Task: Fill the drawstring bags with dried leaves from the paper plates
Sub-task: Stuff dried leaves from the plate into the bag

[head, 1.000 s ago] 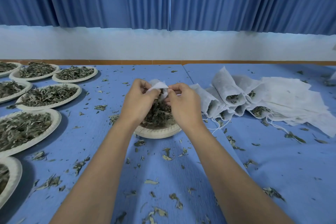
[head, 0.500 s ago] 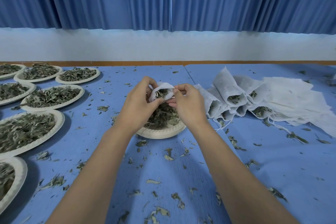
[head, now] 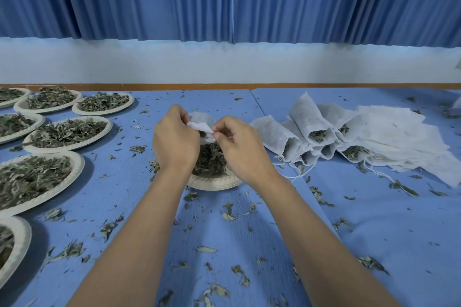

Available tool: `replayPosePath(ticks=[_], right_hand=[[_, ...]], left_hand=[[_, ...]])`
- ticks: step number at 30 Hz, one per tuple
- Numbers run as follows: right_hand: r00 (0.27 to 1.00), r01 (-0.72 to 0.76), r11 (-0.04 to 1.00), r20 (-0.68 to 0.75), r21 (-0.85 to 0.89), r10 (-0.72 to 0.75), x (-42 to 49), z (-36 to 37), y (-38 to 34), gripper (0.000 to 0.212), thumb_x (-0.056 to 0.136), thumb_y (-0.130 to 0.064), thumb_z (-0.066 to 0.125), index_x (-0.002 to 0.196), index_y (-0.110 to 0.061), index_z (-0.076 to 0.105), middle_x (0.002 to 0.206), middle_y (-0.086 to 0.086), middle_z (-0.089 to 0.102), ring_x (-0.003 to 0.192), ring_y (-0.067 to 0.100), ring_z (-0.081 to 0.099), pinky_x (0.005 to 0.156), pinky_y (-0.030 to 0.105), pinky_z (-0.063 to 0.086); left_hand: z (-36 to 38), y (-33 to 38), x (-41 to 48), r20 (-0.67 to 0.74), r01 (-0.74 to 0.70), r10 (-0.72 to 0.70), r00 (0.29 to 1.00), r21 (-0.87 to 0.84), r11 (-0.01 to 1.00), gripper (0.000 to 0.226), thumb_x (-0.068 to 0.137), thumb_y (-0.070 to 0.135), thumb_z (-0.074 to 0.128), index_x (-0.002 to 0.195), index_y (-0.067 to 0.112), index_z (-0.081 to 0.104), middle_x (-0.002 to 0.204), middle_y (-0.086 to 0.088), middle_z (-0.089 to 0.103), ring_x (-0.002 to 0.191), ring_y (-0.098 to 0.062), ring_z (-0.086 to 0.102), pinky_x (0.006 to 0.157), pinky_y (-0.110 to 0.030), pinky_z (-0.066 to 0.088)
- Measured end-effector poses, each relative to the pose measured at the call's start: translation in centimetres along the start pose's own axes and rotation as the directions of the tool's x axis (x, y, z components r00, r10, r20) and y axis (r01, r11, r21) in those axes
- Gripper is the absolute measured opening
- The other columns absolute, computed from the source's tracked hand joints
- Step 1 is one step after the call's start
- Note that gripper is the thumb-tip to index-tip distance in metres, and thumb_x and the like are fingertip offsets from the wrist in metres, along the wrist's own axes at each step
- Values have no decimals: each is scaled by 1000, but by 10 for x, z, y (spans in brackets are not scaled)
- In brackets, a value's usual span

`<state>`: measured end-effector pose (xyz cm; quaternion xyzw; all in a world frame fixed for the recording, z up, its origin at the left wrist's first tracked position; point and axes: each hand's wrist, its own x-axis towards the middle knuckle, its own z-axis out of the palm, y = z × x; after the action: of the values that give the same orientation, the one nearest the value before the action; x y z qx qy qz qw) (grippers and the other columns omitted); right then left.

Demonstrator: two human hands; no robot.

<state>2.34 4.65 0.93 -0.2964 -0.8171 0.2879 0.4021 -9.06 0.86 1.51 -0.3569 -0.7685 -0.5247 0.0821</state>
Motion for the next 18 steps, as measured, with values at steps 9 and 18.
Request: replayPosePath(ticks=[9, 18], right_hand=[[973, -148, 962, -141, 230, 183, 1, 0, 5, 17, 93, -7, 55, 88, -19, 66, 76, -9, 66, 73, 12, 68, 78, 40, 57], [972, -168, 925, 100, -342, 214, -2, 10, 11, 61, 87, -51, 56, 138, -20, 43, 136, 7, 49, 129, 27, 40, 104, 37, 34]], left_hand=[[-10, -4, -8, 210, 112, -33, 977, -377, 919, 21, 84, 15, 68, 80, 27, 51, 82, 10, 57, 79, -10, 60, 72, -30, 53], [-10, -6, -5, -15, 155, -180, 984, -450, 880, 3, 88, 17, 63, 89, 20, 64, 79, 18, 59, 72, 8, 56, 64, -11, 49]])
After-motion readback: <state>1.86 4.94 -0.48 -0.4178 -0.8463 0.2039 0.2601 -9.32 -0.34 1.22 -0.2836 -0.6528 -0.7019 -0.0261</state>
